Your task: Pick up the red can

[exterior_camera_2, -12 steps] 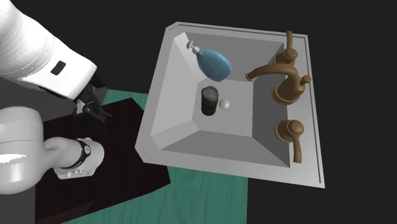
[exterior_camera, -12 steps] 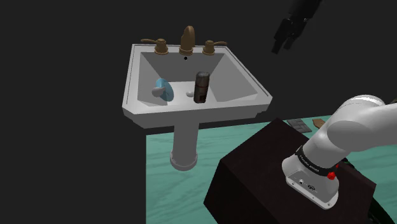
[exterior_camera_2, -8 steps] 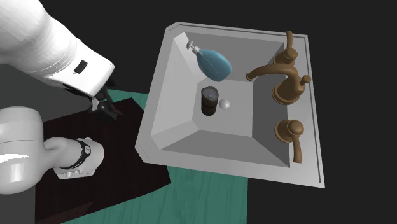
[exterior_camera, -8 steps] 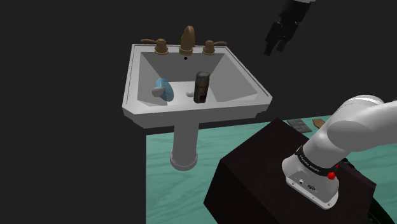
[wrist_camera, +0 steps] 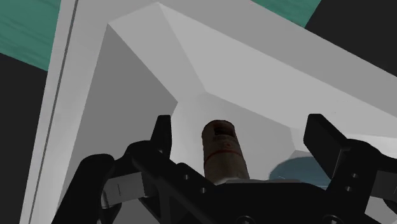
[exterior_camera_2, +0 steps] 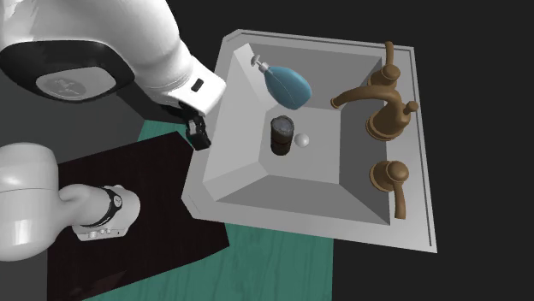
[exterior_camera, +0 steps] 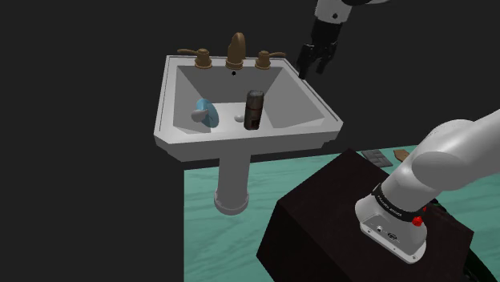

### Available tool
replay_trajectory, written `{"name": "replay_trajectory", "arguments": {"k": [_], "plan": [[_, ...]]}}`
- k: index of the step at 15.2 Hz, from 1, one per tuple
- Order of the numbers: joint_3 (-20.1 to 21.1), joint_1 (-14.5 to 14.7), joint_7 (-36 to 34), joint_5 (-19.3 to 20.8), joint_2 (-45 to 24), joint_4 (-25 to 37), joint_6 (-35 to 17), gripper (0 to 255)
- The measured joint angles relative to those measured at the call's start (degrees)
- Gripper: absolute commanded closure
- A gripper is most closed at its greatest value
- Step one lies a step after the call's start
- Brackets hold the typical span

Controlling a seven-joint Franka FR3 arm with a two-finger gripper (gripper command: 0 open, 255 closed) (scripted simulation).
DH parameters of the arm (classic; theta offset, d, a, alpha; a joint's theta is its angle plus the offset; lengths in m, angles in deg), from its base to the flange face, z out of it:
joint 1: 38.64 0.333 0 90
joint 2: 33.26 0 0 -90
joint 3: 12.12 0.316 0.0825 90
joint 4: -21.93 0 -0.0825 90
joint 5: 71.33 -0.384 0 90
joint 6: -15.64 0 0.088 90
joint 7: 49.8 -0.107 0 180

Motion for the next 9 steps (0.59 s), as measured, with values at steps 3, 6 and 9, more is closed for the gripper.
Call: {"name": "replay_trajectory", "arguments": {"k": [3,6,9], "plan": [[1.06,-0.21,-2.02,0.60,-6.29,2.66,-3.08,0],[2.18,-0.27,-4.44,1.44,-13.10,5.58,-6.37,0],[2.80,-0.41,-6.49,2.70,-19.94,8.79,-9.34,0]]}}
